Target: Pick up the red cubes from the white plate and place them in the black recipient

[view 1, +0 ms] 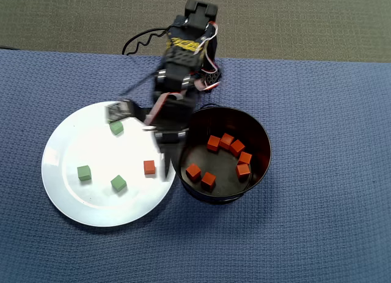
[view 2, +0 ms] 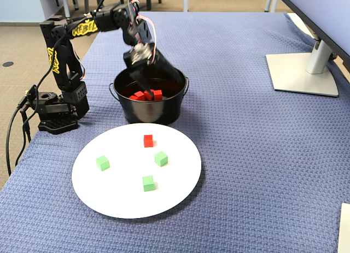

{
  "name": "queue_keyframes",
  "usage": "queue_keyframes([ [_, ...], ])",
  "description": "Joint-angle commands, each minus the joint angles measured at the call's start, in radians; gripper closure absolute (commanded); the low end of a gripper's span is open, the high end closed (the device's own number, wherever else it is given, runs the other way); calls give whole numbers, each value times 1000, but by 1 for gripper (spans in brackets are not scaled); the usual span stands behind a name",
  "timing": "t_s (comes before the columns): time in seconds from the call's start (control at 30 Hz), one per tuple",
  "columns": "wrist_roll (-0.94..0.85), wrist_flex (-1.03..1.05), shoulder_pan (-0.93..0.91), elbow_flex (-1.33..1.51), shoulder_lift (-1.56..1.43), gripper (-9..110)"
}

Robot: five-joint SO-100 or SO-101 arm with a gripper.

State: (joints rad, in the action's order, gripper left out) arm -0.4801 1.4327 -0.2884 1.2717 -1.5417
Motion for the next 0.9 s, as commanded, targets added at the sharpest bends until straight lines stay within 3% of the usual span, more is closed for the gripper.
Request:
queue_keyframes([
  [0.0, 28, 18, -138, -144, 94, 71],
  [0.17, 9, 25, -233, -169, 170, 73],
  [0.33, -6, -115, -261, 38, 169, 76],
  [0.87, -199, -308, -123, 370, 143, 76],
])
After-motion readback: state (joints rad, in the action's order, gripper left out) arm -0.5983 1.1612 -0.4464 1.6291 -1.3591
